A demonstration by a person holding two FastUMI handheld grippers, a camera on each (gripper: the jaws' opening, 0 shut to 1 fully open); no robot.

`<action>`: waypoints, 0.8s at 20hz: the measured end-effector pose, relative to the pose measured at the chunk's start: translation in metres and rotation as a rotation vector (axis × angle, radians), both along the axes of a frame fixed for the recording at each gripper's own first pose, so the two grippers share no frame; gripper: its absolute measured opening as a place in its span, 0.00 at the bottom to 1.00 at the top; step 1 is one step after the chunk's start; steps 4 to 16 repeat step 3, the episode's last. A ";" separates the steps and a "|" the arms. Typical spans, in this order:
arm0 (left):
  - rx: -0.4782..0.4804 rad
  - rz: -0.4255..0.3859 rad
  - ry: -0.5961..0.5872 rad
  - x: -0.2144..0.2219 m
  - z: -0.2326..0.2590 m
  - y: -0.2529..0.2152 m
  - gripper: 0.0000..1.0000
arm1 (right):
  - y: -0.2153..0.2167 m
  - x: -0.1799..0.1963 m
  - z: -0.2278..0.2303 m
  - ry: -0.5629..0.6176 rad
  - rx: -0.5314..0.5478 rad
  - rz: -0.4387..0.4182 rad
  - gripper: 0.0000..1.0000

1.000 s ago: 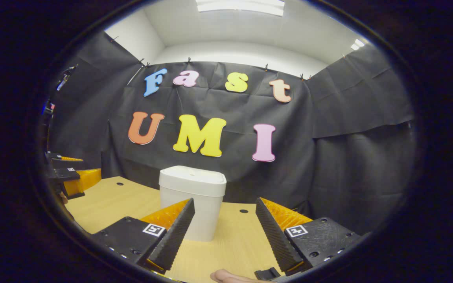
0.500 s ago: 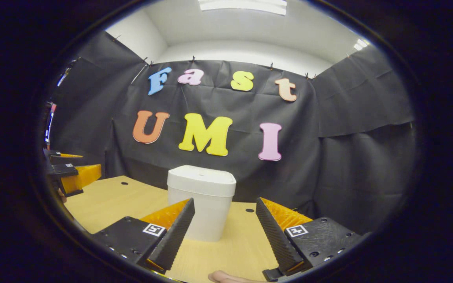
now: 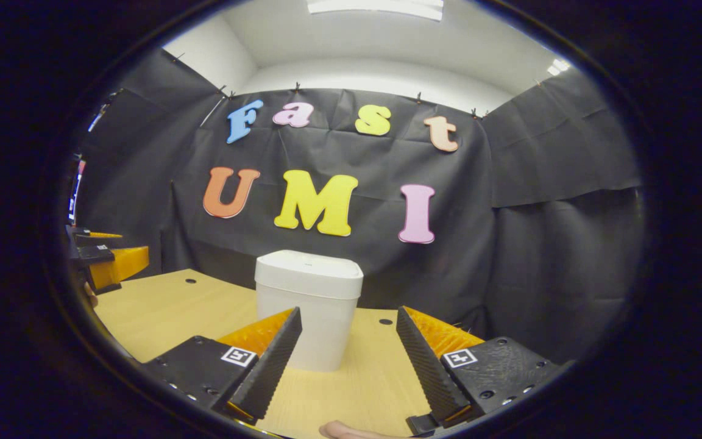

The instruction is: Press the lid of the desktop garbage bin to open it, pick up the crumpled paper on the desktop and throw it into the bin, then pick up the pop can on the desktop and drop it into the bin, and finally close the garbage bin lid.

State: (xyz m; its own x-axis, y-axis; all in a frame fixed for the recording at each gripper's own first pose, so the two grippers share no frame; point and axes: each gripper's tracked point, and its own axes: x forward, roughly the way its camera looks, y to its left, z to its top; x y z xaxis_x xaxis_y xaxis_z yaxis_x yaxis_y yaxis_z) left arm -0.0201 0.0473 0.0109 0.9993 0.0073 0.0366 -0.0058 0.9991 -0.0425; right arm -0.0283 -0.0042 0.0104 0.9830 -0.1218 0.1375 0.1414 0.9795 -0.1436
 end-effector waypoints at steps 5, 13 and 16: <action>-0.004 0.011 0.012 0.003 -0.003 0.003 0.97 | 0.003 0.004 -0.004 0.006 0.001 0.007 0.95; -0.004 0.011 0.012 0.003 -0.003 0.003 0.97 | 0.003 0.004 -0.004 0.006 0.001 0.007 0.95; -0.004 0.011 0.012 0.003 -0.003 0.003 0.97 | 0.003 0.004 -0.004 0.006 0.001 0.007 0.95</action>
